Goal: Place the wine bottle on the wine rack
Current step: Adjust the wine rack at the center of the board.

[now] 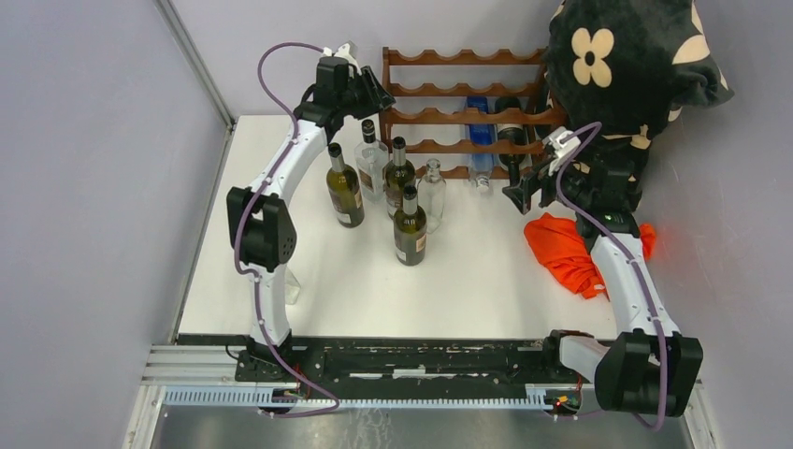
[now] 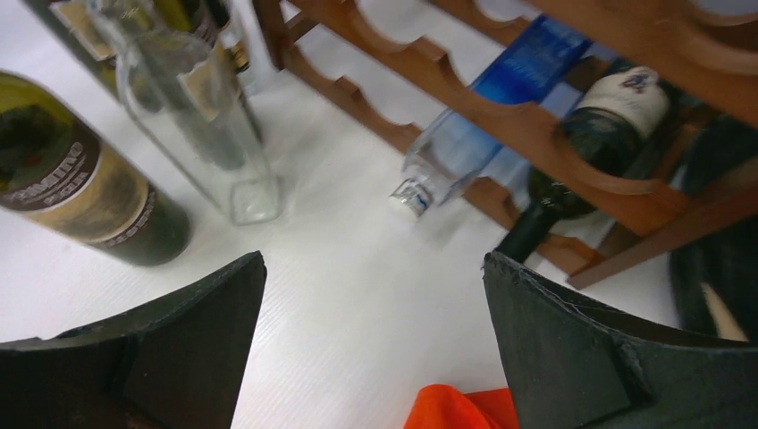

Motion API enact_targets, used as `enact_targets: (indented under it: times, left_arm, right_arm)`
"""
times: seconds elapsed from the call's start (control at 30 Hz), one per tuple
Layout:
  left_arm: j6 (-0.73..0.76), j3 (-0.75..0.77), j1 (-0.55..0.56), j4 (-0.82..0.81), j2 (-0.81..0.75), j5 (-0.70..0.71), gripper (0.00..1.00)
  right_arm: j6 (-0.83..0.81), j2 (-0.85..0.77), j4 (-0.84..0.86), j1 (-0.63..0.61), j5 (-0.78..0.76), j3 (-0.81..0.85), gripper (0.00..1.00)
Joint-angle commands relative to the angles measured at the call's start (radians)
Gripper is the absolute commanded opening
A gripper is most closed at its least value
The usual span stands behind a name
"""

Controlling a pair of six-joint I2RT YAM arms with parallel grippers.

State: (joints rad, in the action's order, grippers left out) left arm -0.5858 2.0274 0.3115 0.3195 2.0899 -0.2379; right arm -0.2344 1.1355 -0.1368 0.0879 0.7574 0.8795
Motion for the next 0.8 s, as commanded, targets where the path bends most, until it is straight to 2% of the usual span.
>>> enact_targets:
  times: [0.0, 0.13, 0.3, 0.37, 0.47, 0.6, 0.77]
  left_arm:
    - [-0.039, 0.0, 0.038, -0.034, -0.133, -0.226, 0.28]
    - [-0.039, -0.022, 0.047, -0.045, -0.155, -0.231, 0.28]
    - [-0.033, -0.047, 0.05, -0.048, -0.173, -0.239, 0.28]
    - [-0.033, -0.058, 0.051, -0.051, -0.18, -0.241, 0.28]
    - [-0.037, -0.074, 0.052, -0.062, -0.192, -0.242, 0.28]
    - [-0.039, -0.082, 0.053, -0.072, -0.199, -0.243, 0.28]
    - [-0.039, -0.084, 0.054, -0.072, -0.205, -0.247, 0.28]
  right_arm:
    - [0.089, -0.059, 0.199, 0.039, -0.1, 0.066, 0.97]
    - [0.125, -0.039, 0.321, 0.052, -0.247, 0.107, 0.94]
    - [0.125, 0.076, 0.391, 0.061, -0.406, 0.221, 0.85]
    - [0.106, 0.111, 0.422, 0.069, -0.495, 0.262, 0.73]
    - [0.053, 0.17, 0.473, 0.094, -0.627, 0.336, 0.65]
    - [0.029, 0.294, 0.445, 0.163, -0.685, 0.526, 0.58]
    - [0.054, 0.444, 0.369, 0.245, -0.675, 0.757, 0.57]
